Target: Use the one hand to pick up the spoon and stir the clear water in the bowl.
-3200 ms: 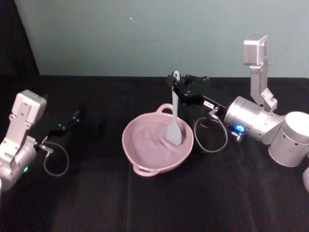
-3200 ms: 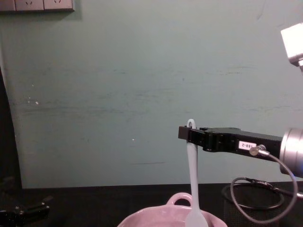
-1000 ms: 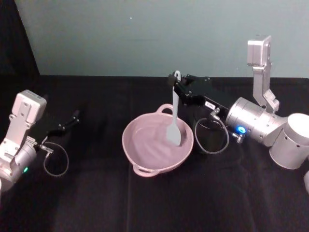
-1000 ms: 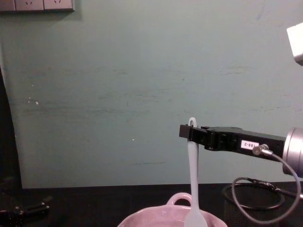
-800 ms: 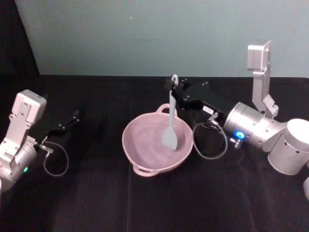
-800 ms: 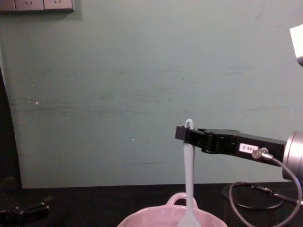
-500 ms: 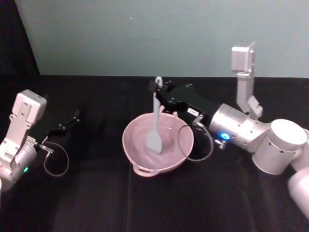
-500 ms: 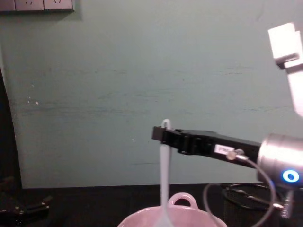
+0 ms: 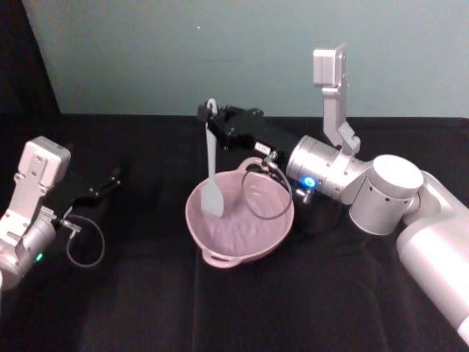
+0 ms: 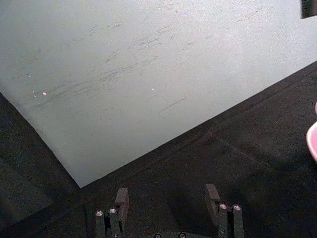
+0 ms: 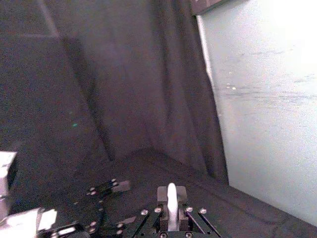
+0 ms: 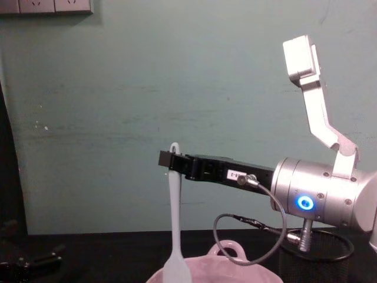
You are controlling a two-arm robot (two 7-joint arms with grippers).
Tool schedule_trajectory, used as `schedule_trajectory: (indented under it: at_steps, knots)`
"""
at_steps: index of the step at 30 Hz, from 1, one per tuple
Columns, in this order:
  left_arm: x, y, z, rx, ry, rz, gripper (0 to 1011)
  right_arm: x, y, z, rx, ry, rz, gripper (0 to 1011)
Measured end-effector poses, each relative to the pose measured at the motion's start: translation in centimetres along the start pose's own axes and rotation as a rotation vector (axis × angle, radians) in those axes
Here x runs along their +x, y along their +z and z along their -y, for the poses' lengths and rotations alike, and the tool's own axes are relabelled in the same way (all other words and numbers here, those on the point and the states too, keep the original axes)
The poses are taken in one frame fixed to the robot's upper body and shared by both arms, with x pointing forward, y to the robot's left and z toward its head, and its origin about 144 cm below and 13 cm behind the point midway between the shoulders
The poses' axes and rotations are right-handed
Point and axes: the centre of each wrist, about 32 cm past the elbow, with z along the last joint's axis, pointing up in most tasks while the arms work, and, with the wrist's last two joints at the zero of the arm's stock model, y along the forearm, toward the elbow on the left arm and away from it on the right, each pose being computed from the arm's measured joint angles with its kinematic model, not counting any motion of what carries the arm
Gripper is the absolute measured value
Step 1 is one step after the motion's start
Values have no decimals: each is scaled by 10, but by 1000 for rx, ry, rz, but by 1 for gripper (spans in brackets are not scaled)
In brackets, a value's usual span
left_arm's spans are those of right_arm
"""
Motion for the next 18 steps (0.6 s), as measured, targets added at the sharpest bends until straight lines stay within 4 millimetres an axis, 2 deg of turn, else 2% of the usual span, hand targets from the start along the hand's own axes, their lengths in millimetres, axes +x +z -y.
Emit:
schedule_trajectory:
  at_steps: [9, 18]
  knots:
    - [0, 0, 0, 0, 0, 0, 1011, 15, 4, 4, 14, -47, -4, 109]
    - [0, 0, 0, 0, 0, 0, 1011, 21, 8, 30, 23, -111, 10, 109]
